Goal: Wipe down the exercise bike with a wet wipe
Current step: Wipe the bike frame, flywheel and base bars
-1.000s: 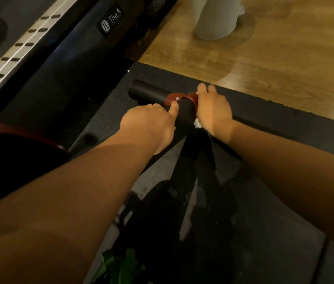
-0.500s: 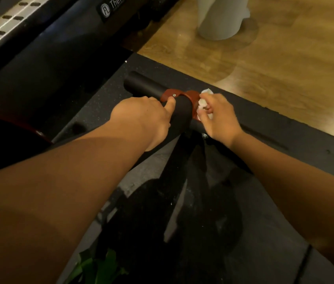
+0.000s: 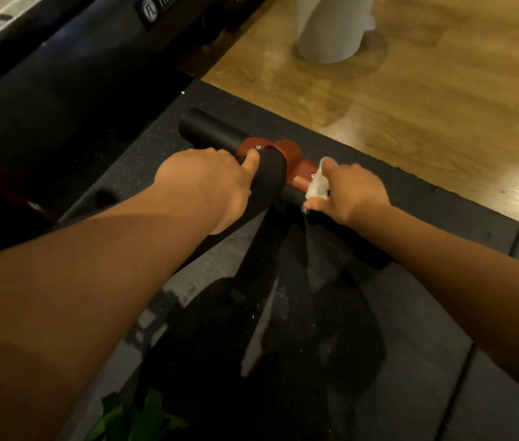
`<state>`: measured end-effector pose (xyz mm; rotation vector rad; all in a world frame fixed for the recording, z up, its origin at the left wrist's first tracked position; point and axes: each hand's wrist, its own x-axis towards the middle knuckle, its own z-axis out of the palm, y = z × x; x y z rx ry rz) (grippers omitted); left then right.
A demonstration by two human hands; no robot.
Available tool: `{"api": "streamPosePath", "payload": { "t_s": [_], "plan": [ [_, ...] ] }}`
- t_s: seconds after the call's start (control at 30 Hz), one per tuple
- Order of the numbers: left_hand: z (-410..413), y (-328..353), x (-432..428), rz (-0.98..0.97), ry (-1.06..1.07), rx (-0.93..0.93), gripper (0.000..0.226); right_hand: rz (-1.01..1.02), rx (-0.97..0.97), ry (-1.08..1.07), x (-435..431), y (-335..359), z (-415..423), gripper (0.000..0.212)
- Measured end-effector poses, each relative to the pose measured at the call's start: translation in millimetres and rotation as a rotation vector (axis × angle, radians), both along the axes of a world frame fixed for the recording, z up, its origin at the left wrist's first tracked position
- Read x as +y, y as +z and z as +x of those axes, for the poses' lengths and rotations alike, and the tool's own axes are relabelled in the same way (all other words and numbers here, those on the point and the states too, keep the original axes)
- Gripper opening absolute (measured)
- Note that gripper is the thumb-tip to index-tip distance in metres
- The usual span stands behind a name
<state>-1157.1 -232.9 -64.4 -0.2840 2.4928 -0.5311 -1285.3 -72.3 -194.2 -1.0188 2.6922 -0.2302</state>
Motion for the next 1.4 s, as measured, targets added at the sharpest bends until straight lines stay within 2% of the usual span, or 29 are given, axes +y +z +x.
{"api": "streamPosePath", "payload": {
  "t_s": [0.1, 0.2, 0.23, 0.3, 0.37, 0.53, 0.63, 0.73, 0.77, 0.83, 0.93, 1.0, 1.07, 1.2, 1.3, 1.4],
  "plan": [
    [0.6, -0.6, -0.4, -0.008, 0.000, -0.001, 0.062, -0.006, 0.019, -0.010, 10.6, -9.3, 1.9, 0.073],
    [0.6, -0.5, 1.9, -0.013, -0.003, 0.000, 0.062, -0.131, -0.214, -0.048, -6.4, -11.1, -5.1, 0.107],
    [0.4, 0.1, 1.8, -0.018, -0.006, -0.005, 0.062, -0.129, -0.244, -0.048, -12.9, -13.8, -6.4, 0.113],
    [1.3, 2.0, 2.1, -0.021, -0.013, -0.012, 0.062, -0.080, -0.210, -0.052, -20.3, -20.6, -8.8, 0.102],
    [1.6, 2.9, 2.7, -0.022, -0.015, -0.007, 0.062, -0.006, -0.093, -0.027, -11.6, -28.4, -6.0, 0.098],
    [-0.3, -6.6, -1.8, -0.023, -0.021, 0.012, 0.067, 0.172, 0.143, 0.010, 69.3, -30.8, 21.5, 0.091],
    [-0.3, -7.2, -2.1, -0.038, -0.013, 0.017, 0.064, 0.272, 0.106, -0.010, 65.0, -27.5, 19.0, 0.101],
    [-1.0, -4.8, 0.4, -0.040, -0.004, 0.009, 0.062, 0.195, -0.018, -0.090, 10.3, -26.1, 7.7, 0.111],
    [-1.7, -4.2, 0.9, -0.040, 0.000, 0.005, 0.062, 0.168, -0.038, -0.120, -0.6, -27.3, 8.5, 0.109],
    [-1.9, -5.2, 0.7, -0.043, 0.012, -0.001, 0.063, 0.206, 0.044, -0.100, 5.1, -29.9, 16.7, 0.103],
    [-2.2, -8.7, -1.4, -0.062, 0.015, 0.004, 0.064, 0.328, 0.168, -0.136, 64.1, -32.0, 32.4, 0.087],
    [-1.3, -10.2, -2.3, -0.074, 0.015, 0.018, 0.065, 0.383, 0.121, -0.194, 86.5, -26.8, 30.4, 0.081],
    [-1.7, -10.8, -0.2, -0.081, 0.028, 0.023, 0.066, 0.401, 0.035, -0.194, 63.0, -19.4, 22.3, 0.082],
    [-3.1, -8.2, 12.8, -0.128, 0.051, 0.043, 0.067, 0.171, -0.086, -0.183, -6.5, -19.1, 13.6, 0.086],
    [-1.8, -3.4, 16.7, -0.127, 0.046, 0.050, 0.067, 0.219, 0.024, -0.154, 24.5, -26.1, 25.4, 0.087],
    [-1.2, -6.0, 12.2, -0.113, 0.040, 0.052, 0.066, 0.264, 0.034, -0.320, 86.1, -26.0, 37.9, 0.080]
  ]
}}
